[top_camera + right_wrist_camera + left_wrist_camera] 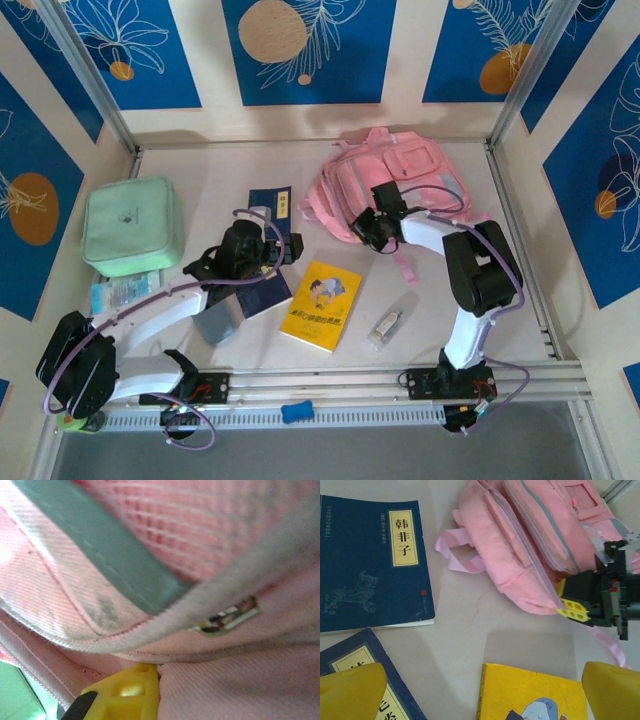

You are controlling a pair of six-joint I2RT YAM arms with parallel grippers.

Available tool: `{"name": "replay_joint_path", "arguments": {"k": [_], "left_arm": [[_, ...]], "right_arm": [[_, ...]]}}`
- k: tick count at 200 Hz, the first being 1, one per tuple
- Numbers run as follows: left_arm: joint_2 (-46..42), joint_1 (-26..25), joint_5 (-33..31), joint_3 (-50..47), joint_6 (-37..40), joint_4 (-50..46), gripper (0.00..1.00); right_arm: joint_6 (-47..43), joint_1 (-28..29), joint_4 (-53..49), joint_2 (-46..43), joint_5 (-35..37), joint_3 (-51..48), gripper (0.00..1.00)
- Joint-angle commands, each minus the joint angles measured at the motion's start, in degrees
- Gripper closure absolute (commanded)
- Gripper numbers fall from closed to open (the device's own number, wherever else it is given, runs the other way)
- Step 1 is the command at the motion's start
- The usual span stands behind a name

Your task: Pack the student bag

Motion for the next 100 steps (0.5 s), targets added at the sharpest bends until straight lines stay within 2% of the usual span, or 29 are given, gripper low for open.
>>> {"name": "replay_joint_path", "arguments": {"k": [1, 23, 37, 58, 85, 100], "left_arm": [[-0.7, -0.5, -0.2, 2.1, -1.2, -0.6, 0.01], [0.4, -0.5, -0.6, 3.0, -1.4, -0.8, 0.01], [0.9, -0.5, 0.2, 4.3, -1.6, -1.9, 0.01], [1.0, -0.5, 1.3, 4.5, -2.2, -1.7, 0.00], [1.4, -0.6, 2.9, 4.8, -2.9, -1.3, 0.01], [2.3, -1.0, 4.2, 5.5, -3.1, -1.0, 0.01]], "right_arm": [[-0.4, 4.6, 1.1, 0.4, -0.5, 3.4, 1.00], [2.6, 6.5, 3.4, 0.6, 2.0, 3.4, 0.99], [3.8, 6.5, 5.4, 0.2, 0.6, 2.7, 0.93], [2.7, 6.4, 3.5, -2.0, 0.2, 2.4, 0.80], [-0.8, 4.9, 1.9, -9.4, 0.3, -1.8, 0.55], [-3.3, 3.3, -0.8, -13.7, -0.9, -3.5, 0.45]]}}
